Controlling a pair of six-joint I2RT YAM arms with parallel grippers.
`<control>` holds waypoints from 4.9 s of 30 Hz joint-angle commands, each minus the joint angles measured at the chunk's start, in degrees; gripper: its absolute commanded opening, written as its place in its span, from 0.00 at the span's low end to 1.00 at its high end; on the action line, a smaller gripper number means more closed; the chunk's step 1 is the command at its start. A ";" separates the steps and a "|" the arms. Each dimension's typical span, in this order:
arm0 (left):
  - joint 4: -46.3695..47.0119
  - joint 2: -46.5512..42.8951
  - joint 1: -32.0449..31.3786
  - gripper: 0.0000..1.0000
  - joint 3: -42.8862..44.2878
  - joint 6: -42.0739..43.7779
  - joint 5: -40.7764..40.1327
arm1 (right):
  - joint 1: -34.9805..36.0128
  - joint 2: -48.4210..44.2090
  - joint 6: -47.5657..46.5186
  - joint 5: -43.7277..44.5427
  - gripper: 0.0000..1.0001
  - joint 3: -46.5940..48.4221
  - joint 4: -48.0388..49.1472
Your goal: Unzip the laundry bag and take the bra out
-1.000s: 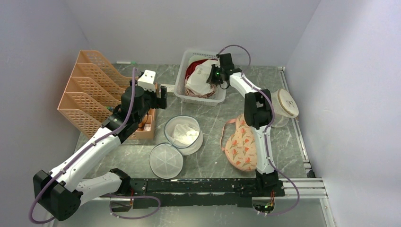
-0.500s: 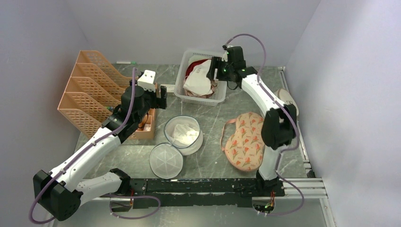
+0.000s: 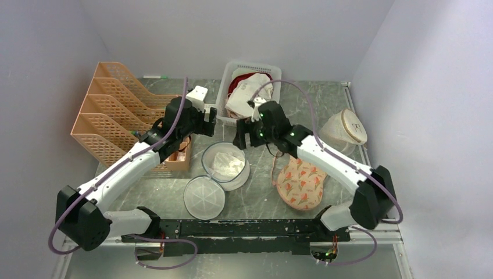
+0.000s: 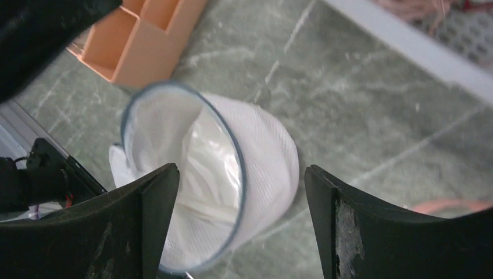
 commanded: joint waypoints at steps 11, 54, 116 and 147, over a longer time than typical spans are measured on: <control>-13.52 1.26 0.48 1.00 0.82 -2.94 21.33 | -0.06 -30.38 8.61 1.73 0.80 -27.00 7.71; -13.14 4.15 -2.66 0.07 -3.41 0.20 27.03 | 20.39 -6.15 4.58 23.35 0.40 -20.17 14.55; -13.47 5.43 -4.81 0.07 -2.92 1.15 25.62 | 21.51 -2.85 3.28 30.59 0.00 -30.41 38.51; -13.38 4.05 -6.46 0.07 -3.62 1.32 25.46 | 17.52 -25.33 4.30 21.01 0.00 -23.75 29.07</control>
